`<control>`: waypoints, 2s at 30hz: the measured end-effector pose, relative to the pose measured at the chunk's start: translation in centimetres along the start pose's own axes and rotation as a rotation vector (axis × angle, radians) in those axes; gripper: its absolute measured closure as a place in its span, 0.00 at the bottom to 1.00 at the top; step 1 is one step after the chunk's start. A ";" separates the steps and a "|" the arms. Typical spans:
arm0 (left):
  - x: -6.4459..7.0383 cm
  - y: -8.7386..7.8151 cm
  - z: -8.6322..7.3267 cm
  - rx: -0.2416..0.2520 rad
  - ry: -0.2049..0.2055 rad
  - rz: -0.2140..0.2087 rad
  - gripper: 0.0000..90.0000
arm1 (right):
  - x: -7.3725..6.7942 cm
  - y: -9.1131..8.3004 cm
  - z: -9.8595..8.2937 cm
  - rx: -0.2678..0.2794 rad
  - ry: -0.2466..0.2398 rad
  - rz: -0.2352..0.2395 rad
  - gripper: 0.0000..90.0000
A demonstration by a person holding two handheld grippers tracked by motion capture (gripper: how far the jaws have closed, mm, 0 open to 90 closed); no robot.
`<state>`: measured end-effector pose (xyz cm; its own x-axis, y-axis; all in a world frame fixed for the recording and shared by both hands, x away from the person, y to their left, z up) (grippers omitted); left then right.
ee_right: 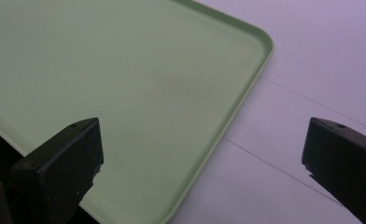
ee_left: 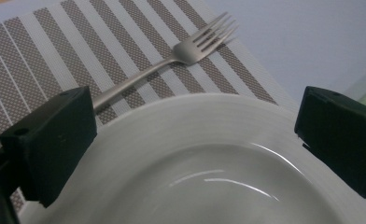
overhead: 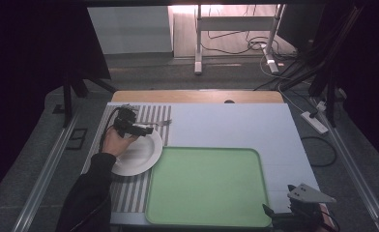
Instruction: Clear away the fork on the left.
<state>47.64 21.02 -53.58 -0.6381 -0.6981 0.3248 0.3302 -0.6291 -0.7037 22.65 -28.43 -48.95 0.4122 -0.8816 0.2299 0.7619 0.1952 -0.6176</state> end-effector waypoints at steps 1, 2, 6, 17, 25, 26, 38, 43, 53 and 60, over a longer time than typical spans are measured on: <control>-0.2 0.1 0.1 -0.004 -0.003 -0.003 0.02 | 0.0 0.0 0.0 0.000 0.000 0.000 0.00; -0.3 0.2 0.2 -0.012 -0.001 0.001 0.05 | 0.0 0.0 0.0 0.000 0.001 0.001 0.00; -1.4 -0.2 0.7 -0.023 0.002 0.028 0.20 | 0.0 0.0 0.0 0.000 0.001 0.002 0.00; -4.0 -0.4 1.0 -0.082 -0.039 0.063 0.85 | 0.0 0.0 0.0 0.000 -0.004 0.007 0.00; -7.2 0.2 0.6 -0.163 -0.055 0.133 0.99 | -0.1 0.0 0.0 -0.001 -0.007 0.007 0.00; -7.2 0.2 0.6 -0.163 -0.055 0.133 0.99 | -0.1 0.0 0.0 -0.001 -0.008 0.008 0.00; -8.5 0.6 0.3 -0.222 -0.121 0.158 0.99 | -0.1 0.1 0.0 -0.007 -0.016 0.009 0.00; -7.8 0.3 -0.1 -0.262 -0.110 0.114 0.99 | -0.1 0.1 0.0 -0.007 -0.017 0.008 0.00; -7.3 0.1 -0.6 -0.273 -0.105 0.071 0.99 | -0.2 0.1 0.0 -0.008 -0.019 0.007 0.00; -7.3 -0.1 0.3 -0.214 -0.111 0.080 0.78 | -0.2 0.1 0.0 -0.009 -0.019 0.008 0.00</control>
<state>52.49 26.04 -55.69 -0.5317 -0.7834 0.3218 0.2145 -0.4921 -0.8437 22.63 -28.26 -49.08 0.4274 -0.8719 0.2391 0.7542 0.1980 -0.6261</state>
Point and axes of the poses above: each handheld gripper's, and its own axes: y roughly forward along the jaws, z roughly out of its top, x roughly to its right, the point moved 5 cm from there along y, roughly forward along the jaws, and after that the axes turned 13 degrees about -z, right-handed, at the moved point
